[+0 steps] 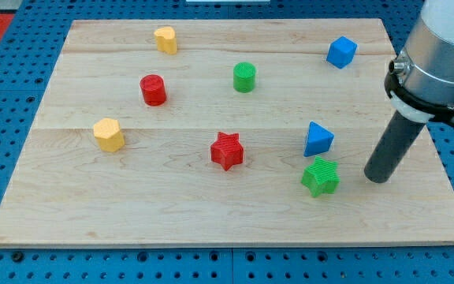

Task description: Push the blue triangle closer to the blue cube

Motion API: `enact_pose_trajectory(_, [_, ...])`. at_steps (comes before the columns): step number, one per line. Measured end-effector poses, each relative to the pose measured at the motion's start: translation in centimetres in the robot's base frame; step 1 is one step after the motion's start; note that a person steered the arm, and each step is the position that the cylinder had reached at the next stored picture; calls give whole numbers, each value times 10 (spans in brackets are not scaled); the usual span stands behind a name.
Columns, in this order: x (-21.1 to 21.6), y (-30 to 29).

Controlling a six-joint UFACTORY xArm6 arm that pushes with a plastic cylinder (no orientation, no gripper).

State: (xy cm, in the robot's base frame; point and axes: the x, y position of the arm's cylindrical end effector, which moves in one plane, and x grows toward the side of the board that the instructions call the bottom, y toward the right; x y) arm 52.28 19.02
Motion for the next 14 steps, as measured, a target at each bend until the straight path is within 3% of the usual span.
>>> enact_pose_trajectory(4, [-84, -114])
enact_pose_trajectory(6, [-105, -162])
enact_pose_trajectory(9, [-120, -111])
enact_pose_trajectory(12, [-125, -12])
enact_pose_trajectory(14, [-157, 0])
